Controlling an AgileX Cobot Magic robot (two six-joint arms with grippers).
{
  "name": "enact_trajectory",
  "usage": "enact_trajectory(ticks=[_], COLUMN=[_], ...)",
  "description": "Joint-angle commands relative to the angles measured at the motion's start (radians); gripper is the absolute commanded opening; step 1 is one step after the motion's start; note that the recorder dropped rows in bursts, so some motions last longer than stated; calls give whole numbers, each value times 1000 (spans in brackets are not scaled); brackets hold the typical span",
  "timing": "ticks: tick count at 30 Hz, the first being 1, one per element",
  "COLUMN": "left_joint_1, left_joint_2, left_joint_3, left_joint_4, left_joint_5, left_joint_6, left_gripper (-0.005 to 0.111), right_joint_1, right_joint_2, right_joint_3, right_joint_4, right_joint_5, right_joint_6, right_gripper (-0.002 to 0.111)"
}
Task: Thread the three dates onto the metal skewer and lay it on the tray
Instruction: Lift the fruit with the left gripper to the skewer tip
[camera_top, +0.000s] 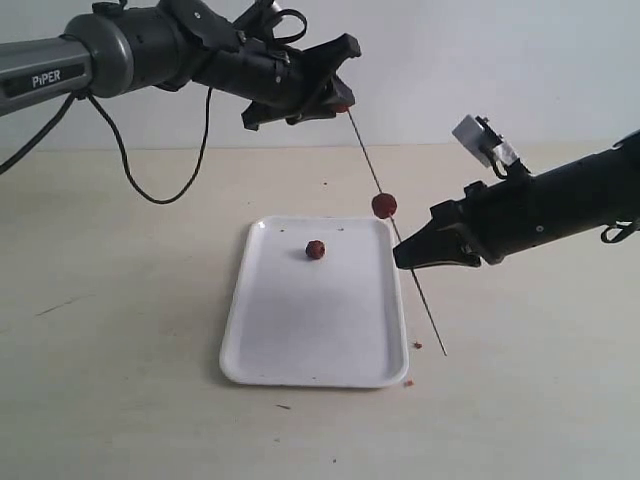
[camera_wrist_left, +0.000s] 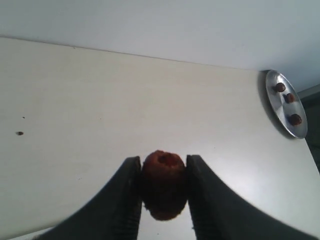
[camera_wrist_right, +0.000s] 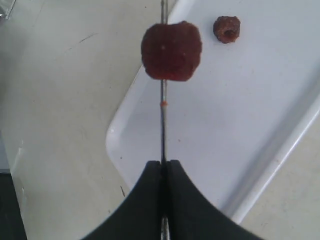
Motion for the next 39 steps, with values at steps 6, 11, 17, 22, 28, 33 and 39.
enact_trajectory(ticks=[6,11,17,22,28,33,39], left_joint_1=[1,1,1,-2,-6,-10,-10], left_joint_2=[0,0,0,0,0,0,0], left_joint_3=[-2,-2,-2,-2,-2,-2,-2], left_joint_4=[-56,-56,-58,-66,-99,-107,-108], left_joint_5=[-13,-13,-7,1,15,11,15], left_joint_6=[8,8,11,30,58,60,62], left_gripper=[32,32,32,32,32,32,32], right_joint_1=[-4,-4,-4,-4,-4,-4,-4], right_joint_2=[-2,-2,-1,-1,-1,-1,-1], right_joint_3=[1,1,1,1,1,1,1], right_joint_4=[-1,-38,-35,-20,-21,-21,-30], right_joint_5=[8,5,-58,-74,-64,-49,-50], right_joint_6=[-19,-17,-2,1,-1,-12,-14], right_gripper=[0,0,0,0,0,0,0])
